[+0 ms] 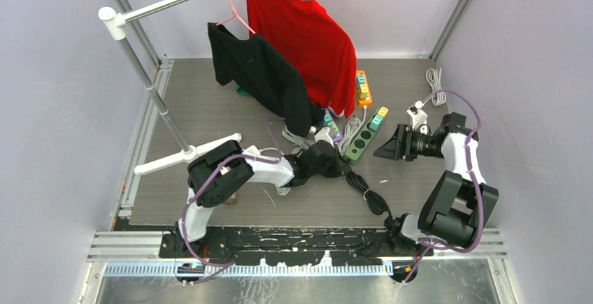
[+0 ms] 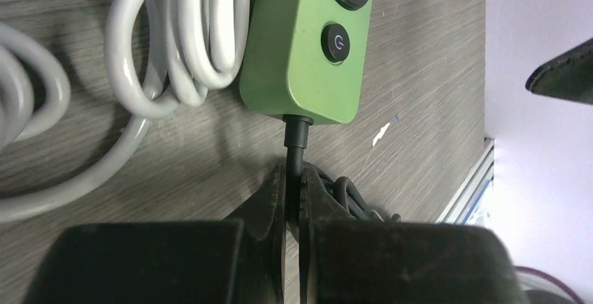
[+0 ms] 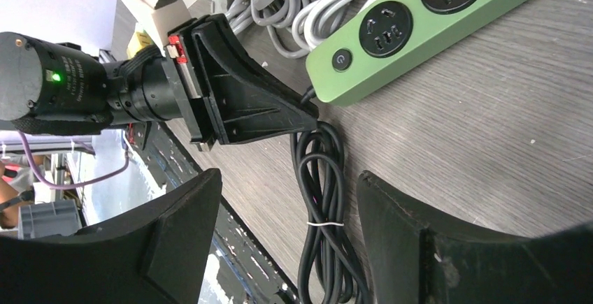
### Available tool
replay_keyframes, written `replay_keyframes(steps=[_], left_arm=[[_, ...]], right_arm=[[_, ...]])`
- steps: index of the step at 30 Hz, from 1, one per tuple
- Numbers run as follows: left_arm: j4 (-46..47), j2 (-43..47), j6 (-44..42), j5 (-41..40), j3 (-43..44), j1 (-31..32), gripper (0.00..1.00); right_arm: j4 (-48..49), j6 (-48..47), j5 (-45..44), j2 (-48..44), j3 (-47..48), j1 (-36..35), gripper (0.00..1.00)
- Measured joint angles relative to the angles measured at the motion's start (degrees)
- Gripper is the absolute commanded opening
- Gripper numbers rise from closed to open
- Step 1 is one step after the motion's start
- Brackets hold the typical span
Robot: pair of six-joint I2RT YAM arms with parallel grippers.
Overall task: Pull the plug off the socket
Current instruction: Move the socket to the center of the board.
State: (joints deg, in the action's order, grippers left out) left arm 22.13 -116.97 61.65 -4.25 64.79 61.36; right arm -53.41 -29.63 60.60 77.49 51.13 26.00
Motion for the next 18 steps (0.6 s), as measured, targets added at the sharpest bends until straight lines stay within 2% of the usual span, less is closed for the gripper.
replay_keyframes(steps=[4, 9, 15, 18], left_arm=[[-1.5, 5.1, -3.8, 1.3, -4.0, 0.0, 0.00], [-7.5, 18.4, -11.9, 5.1, -10.9, 0.0, 0.00], [-20.4, 31.5, -23.1, 9.4, -15.5, -1.0, 0.00], [-28.8, 34.9, -28.1, 11.4, -17.0, -3.1, 0.00]], right_arm=[[-2.4, -3.2, 0.3, 0.0, 0.0, 0.4, 0.75], [-4.4, -6.5, 0.7, -1.4, 0.0, 1.2, 0.75], [-6.7, -9.8, 1.5, -5.1, -0.1, 1.2, 0.76], [-11.2, -15.9, 1.4, -5.4, 0.1, 1.2, 0.79]])
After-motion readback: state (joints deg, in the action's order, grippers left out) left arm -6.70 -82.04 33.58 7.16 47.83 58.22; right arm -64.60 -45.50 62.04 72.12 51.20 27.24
